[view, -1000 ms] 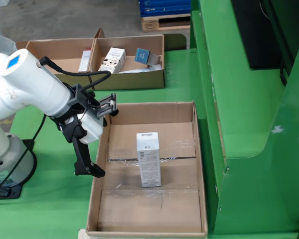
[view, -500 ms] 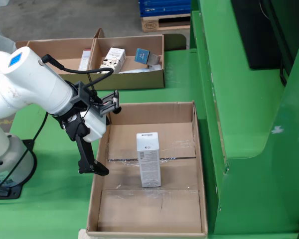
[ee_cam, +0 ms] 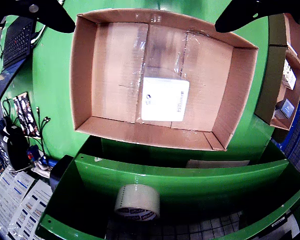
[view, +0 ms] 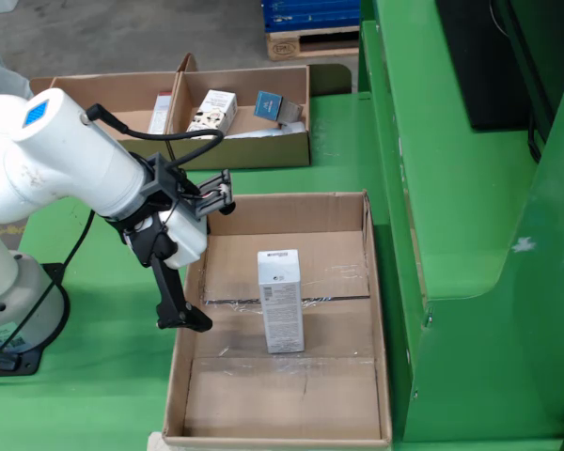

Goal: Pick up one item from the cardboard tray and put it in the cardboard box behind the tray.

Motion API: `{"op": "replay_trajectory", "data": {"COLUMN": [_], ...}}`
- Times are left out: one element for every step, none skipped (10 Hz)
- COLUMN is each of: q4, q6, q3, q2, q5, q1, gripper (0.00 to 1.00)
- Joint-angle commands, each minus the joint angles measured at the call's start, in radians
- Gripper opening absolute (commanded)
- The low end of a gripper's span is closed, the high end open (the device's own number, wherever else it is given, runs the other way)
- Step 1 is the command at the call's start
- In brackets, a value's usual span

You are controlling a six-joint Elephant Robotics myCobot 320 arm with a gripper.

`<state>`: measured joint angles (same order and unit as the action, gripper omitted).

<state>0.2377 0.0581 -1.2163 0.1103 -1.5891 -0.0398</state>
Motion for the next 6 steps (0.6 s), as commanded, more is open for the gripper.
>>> {"op": "replay_trajectory", "data": {"q4": [-0.025,-0.035,-0.049,-0.065,-0.081,-0.081], "q6": [0.024,0.029,0.039,0.046,0.054,0.054], "q3": [0.112,0.132,0.173,0.208,0.233,0.233], "q2": [0.033,0.046,0.077,0.099,0.113,0.113], "q5": [-0.014,-0.015,-0.021,-0.029,-0.036,-0.036], "q1": [0.004,0.005,0.011,0.017,0.022,0.022], "gripper": [1.0,1.0,1.0,1.0,1.0,1.0]}}
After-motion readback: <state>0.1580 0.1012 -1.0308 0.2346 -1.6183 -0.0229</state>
